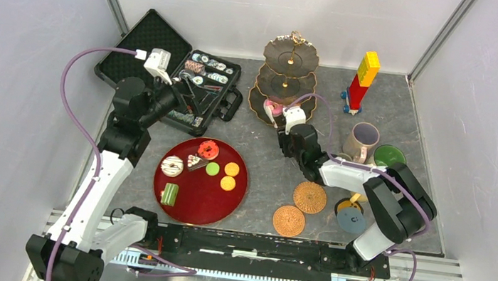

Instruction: Serve the afternoon tea

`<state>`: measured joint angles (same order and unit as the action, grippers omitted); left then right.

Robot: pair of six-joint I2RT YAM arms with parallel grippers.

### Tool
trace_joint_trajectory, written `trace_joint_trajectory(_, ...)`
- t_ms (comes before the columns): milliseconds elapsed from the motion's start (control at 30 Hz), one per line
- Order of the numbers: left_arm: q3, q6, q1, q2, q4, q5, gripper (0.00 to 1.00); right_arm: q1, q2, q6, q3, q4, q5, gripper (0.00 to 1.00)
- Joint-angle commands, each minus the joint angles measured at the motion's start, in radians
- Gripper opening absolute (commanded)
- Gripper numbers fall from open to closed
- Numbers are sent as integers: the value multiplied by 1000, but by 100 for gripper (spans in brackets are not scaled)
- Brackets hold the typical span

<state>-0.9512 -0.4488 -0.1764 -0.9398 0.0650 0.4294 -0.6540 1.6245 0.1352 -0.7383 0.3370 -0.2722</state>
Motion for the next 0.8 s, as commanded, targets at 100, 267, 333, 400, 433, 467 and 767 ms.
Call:
trace_joint_trajectory(100, -20, -46, -2, 17, -38, 4, 100, 2, 22, -28, -52, 61, -3, 44)
trace_joint_trajectory(267, -23, -45, -3, 17, -35, 7, 100, 2, 37, -26, -65, 51, 5, 47)
trace_joint_trajectory(333, -23, -46, -3, 18, -36, 9, 100, 2, 47, -27, -72, 46, 7, 49)
trace_joint_trajectory(400, -23, -47, -3, 19, -36, 8, 100, 2, 58, -29, -86, 32, 9, 51)
trace_joint_trajectory(433, -23, -46, -3, 18, -35, 7, 100, 3, 63, -29, -92, 28, 8, 52)
trace_joint_trajectory(467, -23, -47, -3, 18, -36, 7, 100, 2, 67, -29, -98, 23, 6, 53)
trace_joint_trajectory(767, -23, -48, -3, 16, -35, 9, 100, 2, 77, -28, -108, 14, 6, 61)
